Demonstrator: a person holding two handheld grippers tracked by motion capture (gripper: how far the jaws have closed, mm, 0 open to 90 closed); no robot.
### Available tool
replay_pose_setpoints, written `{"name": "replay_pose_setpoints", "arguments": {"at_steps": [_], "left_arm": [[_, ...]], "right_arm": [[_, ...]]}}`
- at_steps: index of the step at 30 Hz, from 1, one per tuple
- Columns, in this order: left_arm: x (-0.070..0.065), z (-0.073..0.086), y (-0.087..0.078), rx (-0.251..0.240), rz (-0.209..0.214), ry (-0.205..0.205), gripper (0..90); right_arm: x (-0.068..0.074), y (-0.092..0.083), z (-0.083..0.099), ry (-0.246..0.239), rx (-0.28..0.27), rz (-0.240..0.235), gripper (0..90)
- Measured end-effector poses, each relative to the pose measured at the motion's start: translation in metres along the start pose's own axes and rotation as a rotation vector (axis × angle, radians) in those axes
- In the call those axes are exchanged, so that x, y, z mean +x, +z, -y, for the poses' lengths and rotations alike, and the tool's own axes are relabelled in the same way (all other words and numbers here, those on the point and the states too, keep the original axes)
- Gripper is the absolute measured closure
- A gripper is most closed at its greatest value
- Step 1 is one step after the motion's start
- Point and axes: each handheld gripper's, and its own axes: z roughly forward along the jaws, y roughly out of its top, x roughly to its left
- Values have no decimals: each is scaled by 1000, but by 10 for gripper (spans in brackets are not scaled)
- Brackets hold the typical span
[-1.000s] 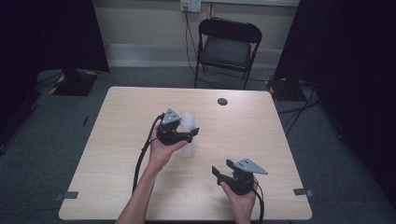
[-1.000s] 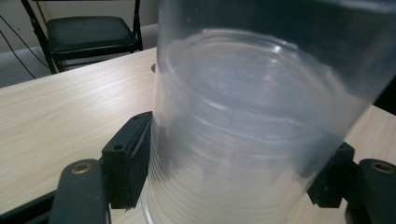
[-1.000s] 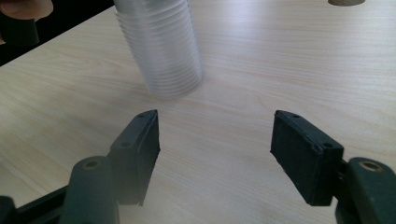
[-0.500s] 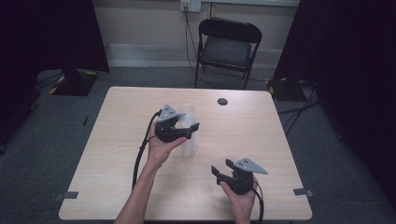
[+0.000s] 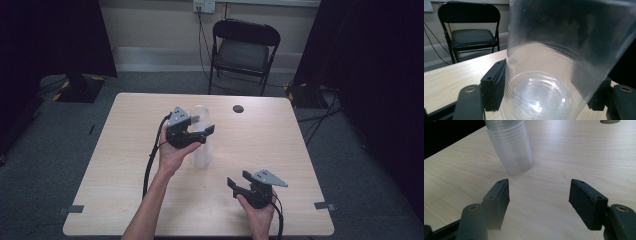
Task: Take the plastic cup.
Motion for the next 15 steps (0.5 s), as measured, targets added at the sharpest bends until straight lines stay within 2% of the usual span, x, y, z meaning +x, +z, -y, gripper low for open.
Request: {"name": "replay_pose_setpoints", "arguments": {"at_steps": [3, 15], "left_arm": [[0, -4, -4, -16, -27, 11, 313], [5, -12, -22, -65, -28, -15, 322]], "right_arm": [[0, 0, 0, 2, -1, -4, 323], [1, 1, 0, 2, 2, -5, 324]]}}
